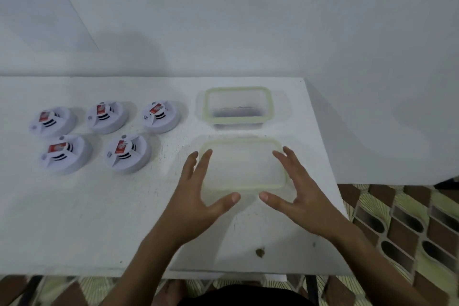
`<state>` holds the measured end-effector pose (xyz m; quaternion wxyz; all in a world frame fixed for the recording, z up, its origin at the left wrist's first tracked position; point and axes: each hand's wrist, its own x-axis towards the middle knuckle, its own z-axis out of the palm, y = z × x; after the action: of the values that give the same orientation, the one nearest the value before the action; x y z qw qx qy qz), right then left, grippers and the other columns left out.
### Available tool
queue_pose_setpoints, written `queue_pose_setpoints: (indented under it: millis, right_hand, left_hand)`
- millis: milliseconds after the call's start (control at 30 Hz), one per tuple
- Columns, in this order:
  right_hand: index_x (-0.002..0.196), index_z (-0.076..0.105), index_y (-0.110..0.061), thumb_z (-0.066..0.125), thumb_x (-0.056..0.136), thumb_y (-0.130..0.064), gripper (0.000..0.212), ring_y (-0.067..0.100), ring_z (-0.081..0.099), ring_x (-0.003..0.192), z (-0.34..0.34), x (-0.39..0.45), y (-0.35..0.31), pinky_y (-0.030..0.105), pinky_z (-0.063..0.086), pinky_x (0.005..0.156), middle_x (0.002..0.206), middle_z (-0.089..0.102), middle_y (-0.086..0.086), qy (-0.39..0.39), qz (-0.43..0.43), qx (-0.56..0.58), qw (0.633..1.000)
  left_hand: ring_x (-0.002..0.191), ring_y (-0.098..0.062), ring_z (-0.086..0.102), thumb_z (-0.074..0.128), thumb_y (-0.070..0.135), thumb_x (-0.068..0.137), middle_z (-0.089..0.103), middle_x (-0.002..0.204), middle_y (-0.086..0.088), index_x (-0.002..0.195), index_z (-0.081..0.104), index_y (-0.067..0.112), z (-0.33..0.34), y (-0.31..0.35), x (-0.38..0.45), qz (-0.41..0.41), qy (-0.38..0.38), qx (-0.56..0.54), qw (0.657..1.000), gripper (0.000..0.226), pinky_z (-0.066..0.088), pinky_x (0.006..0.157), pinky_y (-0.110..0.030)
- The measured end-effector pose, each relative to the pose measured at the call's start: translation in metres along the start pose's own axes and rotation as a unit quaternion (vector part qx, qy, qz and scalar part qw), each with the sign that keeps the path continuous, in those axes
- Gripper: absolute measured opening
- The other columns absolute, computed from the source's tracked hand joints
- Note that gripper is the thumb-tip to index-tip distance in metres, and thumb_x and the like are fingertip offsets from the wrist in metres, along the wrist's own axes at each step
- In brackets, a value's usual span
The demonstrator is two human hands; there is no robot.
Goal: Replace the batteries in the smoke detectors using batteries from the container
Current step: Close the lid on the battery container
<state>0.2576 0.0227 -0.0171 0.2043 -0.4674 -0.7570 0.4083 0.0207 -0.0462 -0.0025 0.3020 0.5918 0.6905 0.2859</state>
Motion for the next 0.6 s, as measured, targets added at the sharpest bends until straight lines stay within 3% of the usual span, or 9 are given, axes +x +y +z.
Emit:
queue_pose_setpoints:
  millis: [133,233,367,467,600]
  right_hand:
    - [0.151,0.015,-0.05,0.06,0.079,-0.071,0.087,-0.001,0.015,0.149,0.013,-0.003,0.007,0.043,0.026,0.122,0.161,0.016,-0.022,0.023,0.0,0.051,0.998]
    - [0.148,0.015,-0.05,0.063,0.08,-0.061,0.084,-0.011,0.019,0.143,0.017,0.001,0.004,0.031,0.029,0.12,0.154,0.021,-0.031,0.027,0.0,0.083,0.996]
    - [0.147,0.018,-0.048,0.063,0.078,-0.059,0.084,-0.018,0.025,0.135,0.019,0.019,0.002,0.021,0.032,0.113,0.145,0.024,-0.037,0.044,0.007,0.092,0.995]
    - [0.149,0.018,-0.045,0.063,0.078,-0.058,0.085,-0.029,0.024,0.125,0.016,0.031,-0.001,0.013,0.031,0.108,0.14,0.025,-0.04,0.046,0.007,0.095,0.994]
    - [0.148,0.016,-0.044,0.063,0.08,-0.056,0.084,-0.031,0.027,0.122,0.013,0.039,-0.003,0.0,0.031,0.098,0.135,0.025,-0.045,0.045,0.008,0.089,0.995]
  left_hand:
    - [0.141,0.008,-0.005,0.061,0.068,0.075,-0.003,0.162,0.014,0.149,0.005,0.048,0.013,0.002,-0.001,-0.011,0.012,-0.029,0.999,0.096,0.009,0.108,-0.023]
    - [0.137,0.009,0.006,0.062,0.063,0.078,0.003,0.161,0.014,0.151,0.01,0.043,0.015,0.004,0.004,-0.02,0.028,-0.03,0.999,0.092,0.013,0.105,-0.02]
    - [0.147,-0.006,0.008,0.061,0.065,0.076,0.007,0.161,0.011,0.152,0.012,0.039,0.012,0.002,0.022,-0.023,0.032,-0.028,0.999,0.094,0.016,0.112,-0.026]
    - [0.148,-0.007,0.004,0.062,0.065,0.077,0.006,0.162,0.009,0.152,0.012,0.038,0.009,0.002,0.037,-0.027,0.032,-0.025,0.999,0.094,0.015,0.113,-0.028]
    - [0.148,-0.007,-0.001,0.063,0.065,0.076,0.003,0.163,0.005,0.152,0.011,0.04,0.005,0.001,0.05,-0.031,0.024,-0.029,0.999,0.095,0.013,0.114,-0.029]
